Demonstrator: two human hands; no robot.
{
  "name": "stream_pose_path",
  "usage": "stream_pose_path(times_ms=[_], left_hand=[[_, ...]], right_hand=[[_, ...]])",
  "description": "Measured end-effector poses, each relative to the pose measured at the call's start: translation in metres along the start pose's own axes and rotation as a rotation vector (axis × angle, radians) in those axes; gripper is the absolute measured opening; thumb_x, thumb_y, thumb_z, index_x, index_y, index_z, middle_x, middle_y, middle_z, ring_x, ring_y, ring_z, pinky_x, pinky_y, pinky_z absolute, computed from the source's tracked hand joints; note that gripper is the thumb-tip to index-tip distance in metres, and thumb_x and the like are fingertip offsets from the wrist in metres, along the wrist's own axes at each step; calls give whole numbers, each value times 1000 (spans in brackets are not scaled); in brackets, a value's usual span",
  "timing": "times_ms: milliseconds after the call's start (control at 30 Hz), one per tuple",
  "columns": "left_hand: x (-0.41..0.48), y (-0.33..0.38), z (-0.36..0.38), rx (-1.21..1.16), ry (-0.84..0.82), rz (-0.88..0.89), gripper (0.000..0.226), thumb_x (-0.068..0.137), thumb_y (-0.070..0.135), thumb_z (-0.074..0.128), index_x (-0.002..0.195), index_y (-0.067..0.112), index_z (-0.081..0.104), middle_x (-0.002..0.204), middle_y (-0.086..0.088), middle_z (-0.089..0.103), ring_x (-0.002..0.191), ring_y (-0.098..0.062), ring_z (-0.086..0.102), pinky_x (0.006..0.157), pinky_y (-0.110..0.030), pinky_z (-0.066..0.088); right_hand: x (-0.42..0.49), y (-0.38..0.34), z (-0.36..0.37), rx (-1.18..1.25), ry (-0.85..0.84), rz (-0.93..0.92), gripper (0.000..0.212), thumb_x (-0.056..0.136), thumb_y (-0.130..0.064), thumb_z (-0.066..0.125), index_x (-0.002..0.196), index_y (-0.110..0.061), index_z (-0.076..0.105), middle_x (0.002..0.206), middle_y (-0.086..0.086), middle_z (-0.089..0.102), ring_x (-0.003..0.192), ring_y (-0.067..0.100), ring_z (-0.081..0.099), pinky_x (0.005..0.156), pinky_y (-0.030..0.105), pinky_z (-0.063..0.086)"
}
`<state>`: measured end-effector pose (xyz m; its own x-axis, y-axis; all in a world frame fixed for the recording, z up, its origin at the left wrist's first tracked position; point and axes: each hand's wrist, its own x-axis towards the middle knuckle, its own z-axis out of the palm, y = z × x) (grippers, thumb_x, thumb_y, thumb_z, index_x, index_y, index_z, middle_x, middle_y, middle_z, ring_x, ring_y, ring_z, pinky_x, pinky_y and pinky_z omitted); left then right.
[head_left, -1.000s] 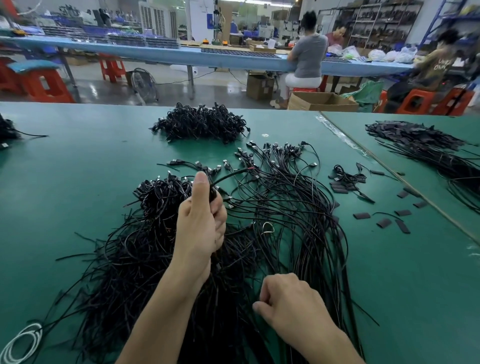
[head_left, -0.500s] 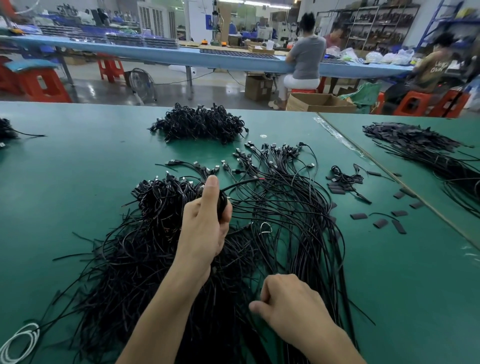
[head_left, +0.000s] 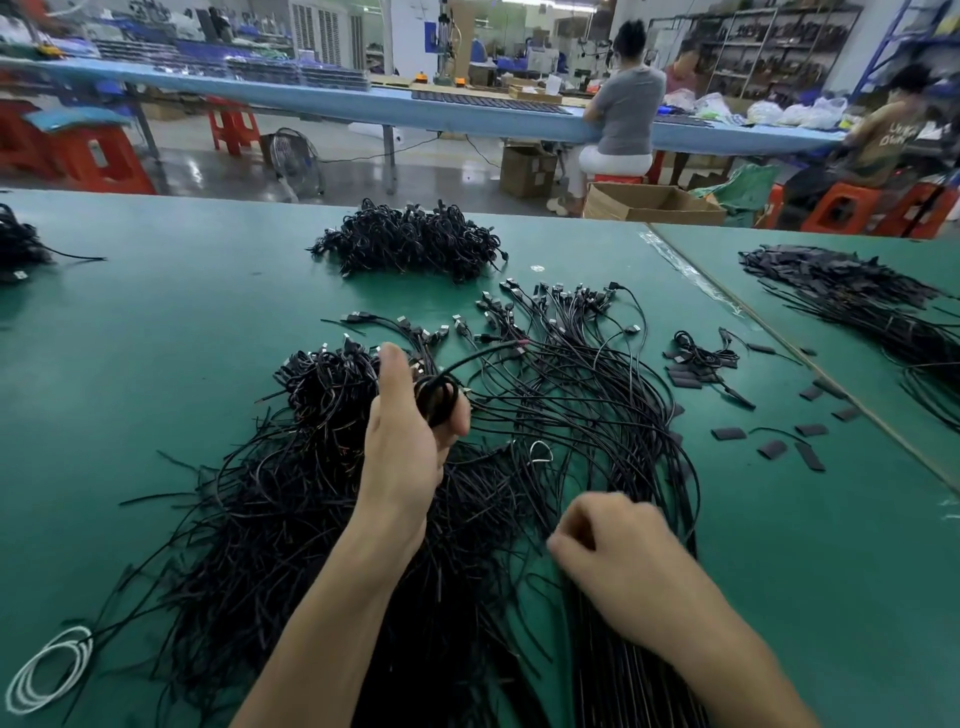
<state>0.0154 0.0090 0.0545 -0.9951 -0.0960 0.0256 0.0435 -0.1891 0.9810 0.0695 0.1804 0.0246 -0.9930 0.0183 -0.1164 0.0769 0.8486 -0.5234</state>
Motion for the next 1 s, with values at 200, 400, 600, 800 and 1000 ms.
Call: stream_pose_path(times_ms=[200, 400, 600, 800, 1000], left_hand=[[-4, -2, 3, 102, -257, 83, 60, 104, 39, 41, 53, 19, 66, 42, 10, 38, 34, -6, 24, 35, -16, 20], [-9, 0, 8, -2, -427, 104, 21, 88, 29, 54, 92, 9, 57, 60, 8, 53, 47, -3, 45, 44, -12, 37], [-12, 2, 12, -23, -375, 103, 47, 109, 18, 27, 100, -8, 66, 46, 11, 60, 39, 4, 54, 42, -5, 38], [-9, -2, 11, -39, -257, 92, 56, 108, 37, 28, 97, 14, 77, 41, 6, 34, 33, -10, 22, 38, -18, 19], [-5, -6, 11, -82, -196, 75, 59, 107, 40, 31, 81, 17, 78, 40, 5, 31, 33, -10, 19, 39, -16, 21]], right_hand=[[6, -32, -18, 425, 407, -233, 17, 95, -23, 65, 78, -28, 62, 73, -23, 64, 60, -3, 57, 55, 7, 40], [5, -44, -21, 596, 345, -417, 12, 94, -17, 65, 93, -27, 72, 71, -14, 65, 57, 4, 54, 54, 9, 38], [3, -42, -24, 413, 272, -422, 29, 93, -7, 66, 113, -26, 74, 101, -14, 70, 89, 5, 66, 80, 16, 52], [2, -40, -20, 565, 345, -301, 14, 89, -16, 72, 87, -30, 72, 71, -15, 67, 62, 2, 59, 58, 13, 45], [0, -51, -11, 437, 403, -317, 16, 96, -17, 62, 87, -30, 63, 78, -17, 60, 69, -2, 56, 59, 11, 43]])
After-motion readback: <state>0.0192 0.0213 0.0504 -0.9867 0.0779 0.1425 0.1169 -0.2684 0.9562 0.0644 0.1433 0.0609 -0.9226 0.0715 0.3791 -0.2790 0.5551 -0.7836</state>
